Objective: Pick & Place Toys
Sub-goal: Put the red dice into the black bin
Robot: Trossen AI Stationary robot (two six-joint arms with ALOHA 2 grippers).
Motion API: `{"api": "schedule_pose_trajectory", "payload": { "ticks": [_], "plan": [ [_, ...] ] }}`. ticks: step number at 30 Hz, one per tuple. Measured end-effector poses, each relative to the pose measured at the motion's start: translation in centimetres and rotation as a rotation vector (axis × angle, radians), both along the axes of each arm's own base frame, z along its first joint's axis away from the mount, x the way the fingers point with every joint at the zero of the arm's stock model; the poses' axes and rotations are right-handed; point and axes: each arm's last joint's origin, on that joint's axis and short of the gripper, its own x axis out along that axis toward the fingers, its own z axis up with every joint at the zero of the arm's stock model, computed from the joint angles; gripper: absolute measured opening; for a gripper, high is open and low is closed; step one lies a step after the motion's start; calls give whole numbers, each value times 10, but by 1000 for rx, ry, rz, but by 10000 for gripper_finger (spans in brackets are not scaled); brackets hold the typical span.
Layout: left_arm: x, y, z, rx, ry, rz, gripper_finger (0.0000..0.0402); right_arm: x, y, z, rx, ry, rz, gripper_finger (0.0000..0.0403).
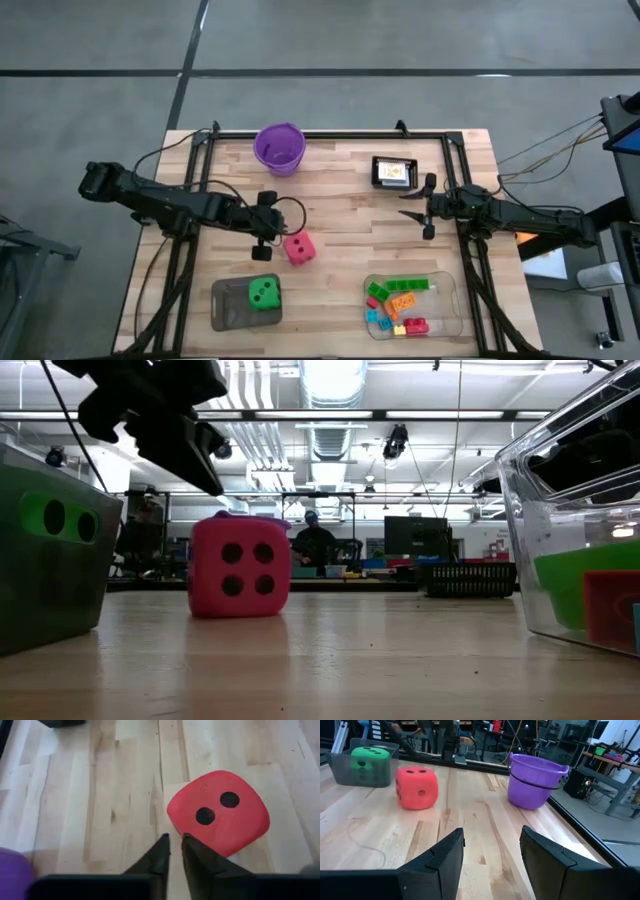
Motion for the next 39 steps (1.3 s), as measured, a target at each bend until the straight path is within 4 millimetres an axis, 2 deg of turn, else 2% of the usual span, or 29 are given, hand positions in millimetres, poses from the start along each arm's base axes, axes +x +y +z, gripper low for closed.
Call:
{"api": "schedule_pose_trajectory", "payload": {
  "ticks": [3, 5, 9, 14, 20, 24, 32, 39],
  "plan": [
    [0, 0, 0, -2, -1, 2, 30, 0, 0, 0, 0, 0, 0, 191],
    [0, 0, 0, 0, -1, 6, 26, 0, 0, 0, 0, 0, 0, 191],
    [1, -1, 1, -3, -16, 5, 55, 0, 0, 0, 0, 0, 0, 191],
    [3, -3, 2, -13, -39, -25, 158, 0, 0, 0, 0, -2, 0, 191],
    [10, -4, 6, -134, -118, 69, 311, 0, 0, 0, 0, -4, 0, 191],
    [16, -10, -3, -215, -108, 137, 387, 0, 0, 1, 1, -7, -2, 191],
    [29, -23, -33, -254, -9, 191, 379, 0, -1, 1, 7, -8, -22, 191],
    [44, -30, -25, -225, 19, 191, 396, 0, -1, 1, 11, -7, -25, 191]
  ]
}}
